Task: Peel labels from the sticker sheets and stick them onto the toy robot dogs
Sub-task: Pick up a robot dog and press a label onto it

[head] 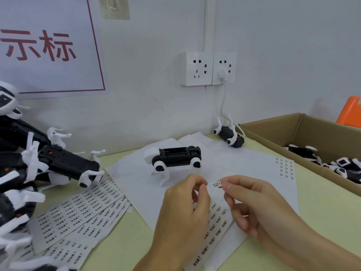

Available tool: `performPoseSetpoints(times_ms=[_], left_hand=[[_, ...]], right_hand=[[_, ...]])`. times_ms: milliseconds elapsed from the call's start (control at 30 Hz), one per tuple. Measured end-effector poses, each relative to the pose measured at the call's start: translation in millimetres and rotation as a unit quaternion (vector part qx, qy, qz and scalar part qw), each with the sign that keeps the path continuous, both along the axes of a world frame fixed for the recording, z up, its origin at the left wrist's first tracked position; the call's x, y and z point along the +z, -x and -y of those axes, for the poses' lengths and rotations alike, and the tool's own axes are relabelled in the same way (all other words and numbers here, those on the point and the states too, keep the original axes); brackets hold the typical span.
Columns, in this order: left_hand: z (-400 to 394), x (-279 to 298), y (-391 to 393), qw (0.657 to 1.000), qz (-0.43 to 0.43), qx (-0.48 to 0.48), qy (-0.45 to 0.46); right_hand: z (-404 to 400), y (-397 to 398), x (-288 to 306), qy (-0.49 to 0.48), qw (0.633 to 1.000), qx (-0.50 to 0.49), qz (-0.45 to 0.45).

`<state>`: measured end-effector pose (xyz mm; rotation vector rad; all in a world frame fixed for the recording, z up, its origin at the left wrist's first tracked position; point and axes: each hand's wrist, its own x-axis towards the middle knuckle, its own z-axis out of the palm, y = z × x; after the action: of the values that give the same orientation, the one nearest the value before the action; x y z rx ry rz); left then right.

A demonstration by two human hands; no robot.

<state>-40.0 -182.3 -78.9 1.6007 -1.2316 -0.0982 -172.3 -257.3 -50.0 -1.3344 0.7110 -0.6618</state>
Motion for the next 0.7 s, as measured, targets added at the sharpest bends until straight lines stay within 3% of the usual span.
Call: performPoseSetpoints(times_ms=[100,267,367,533,700], left_hand=[[0,-3,-2,1.000,-0.018,0.002,-0.006],[4,-4,-7,0.983,0.069,0.171,0.019],[3,-3,-19,0.971,0.033,0.235,0.028],[6,1,-34,0.976,-0.183,0.110,0.037],[8,2,-35,0.978,-0.160,0.121,0.060]], right_hand=[[1,0,-2,0.014,1.000,-0.001,-0.001],[6,2,-6,0.111,0.993,-0.035,-0.032],[9,1,-9,0.148,0.987,-0.051,-0.038],[10,-2,-13,0.160,0.985,-0.051,-0.042],[13,-2,-16,0.165,0.984,-0.048,-0.045]])
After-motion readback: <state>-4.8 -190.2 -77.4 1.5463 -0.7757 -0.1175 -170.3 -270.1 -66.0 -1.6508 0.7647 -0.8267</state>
